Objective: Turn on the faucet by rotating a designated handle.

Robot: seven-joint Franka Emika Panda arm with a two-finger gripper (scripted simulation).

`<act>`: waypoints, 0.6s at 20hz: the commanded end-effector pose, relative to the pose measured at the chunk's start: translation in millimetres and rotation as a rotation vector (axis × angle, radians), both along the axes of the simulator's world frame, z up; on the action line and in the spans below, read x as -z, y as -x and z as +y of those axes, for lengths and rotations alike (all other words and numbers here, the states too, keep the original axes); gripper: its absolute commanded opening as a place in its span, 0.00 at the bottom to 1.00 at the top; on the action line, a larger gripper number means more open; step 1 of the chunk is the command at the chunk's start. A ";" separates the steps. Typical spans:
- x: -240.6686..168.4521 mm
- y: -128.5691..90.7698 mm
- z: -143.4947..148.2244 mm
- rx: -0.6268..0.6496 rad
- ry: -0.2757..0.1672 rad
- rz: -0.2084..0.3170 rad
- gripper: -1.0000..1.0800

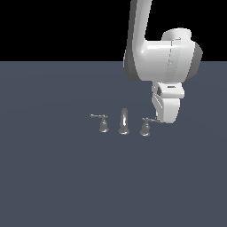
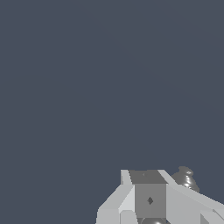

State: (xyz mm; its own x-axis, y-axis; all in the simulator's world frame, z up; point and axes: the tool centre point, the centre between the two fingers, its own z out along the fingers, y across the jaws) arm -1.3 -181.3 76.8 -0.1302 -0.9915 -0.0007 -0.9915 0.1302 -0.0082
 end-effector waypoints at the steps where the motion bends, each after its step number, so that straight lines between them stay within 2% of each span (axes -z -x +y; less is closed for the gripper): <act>1: 0.0 5.8 1.4 0.001 -0.001 0.002 0.00; 12: 0.1 42.1 10.5 0.008 0.000 0.007 0.00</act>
State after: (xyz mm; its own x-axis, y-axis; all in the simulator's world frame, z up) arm -31.3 -175.2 76.2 -0.1382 -0.9904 0.0034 -0.9903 0.1381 -0.0169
